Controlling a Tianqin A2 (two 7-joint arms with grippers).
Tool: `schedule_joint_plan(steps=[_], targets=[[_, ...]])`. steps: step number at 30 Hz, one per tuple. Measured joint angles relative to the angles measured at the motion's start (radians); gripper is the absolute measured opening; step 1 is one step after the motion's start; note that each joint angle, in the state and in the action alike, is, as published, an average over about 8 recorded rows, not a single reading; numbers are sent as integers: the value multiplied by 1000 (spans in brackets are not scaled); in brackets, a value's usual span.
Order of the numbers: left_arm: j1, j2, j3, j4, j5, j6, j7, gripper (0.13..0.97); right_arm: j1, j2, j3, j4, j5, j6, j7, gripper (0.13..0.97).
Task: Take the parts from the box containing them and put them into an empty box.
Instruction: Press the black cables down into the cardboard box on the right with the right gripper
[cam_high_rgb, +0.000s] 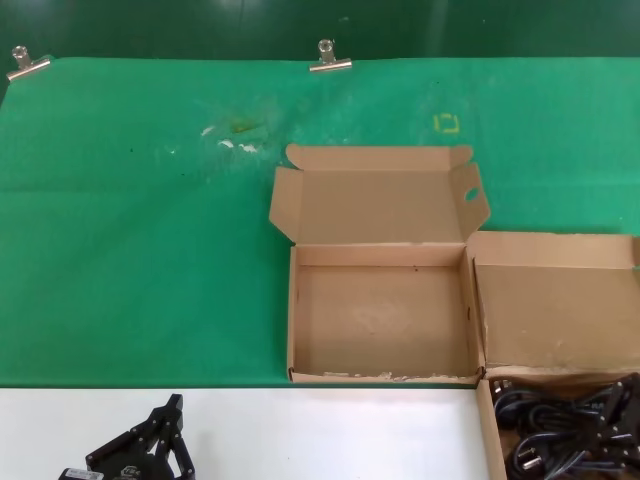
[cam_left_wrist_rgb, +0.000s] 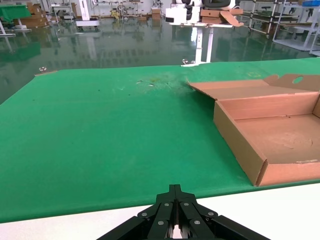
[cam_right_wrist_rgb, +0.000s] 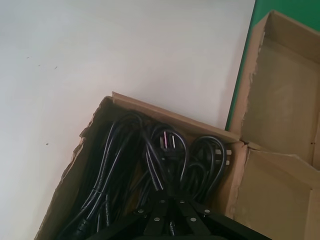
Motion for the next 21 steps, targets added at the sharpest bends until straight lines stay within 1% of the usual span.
schedule_joint_plan(steps=[16,21], targets=[[0,0,0,0,0,0,0,149,57,-7,19,64,-3,-16,37,140],[0,0,0,0,0,0,0,149,52,-3,16,84,-5,-26,46,140]])
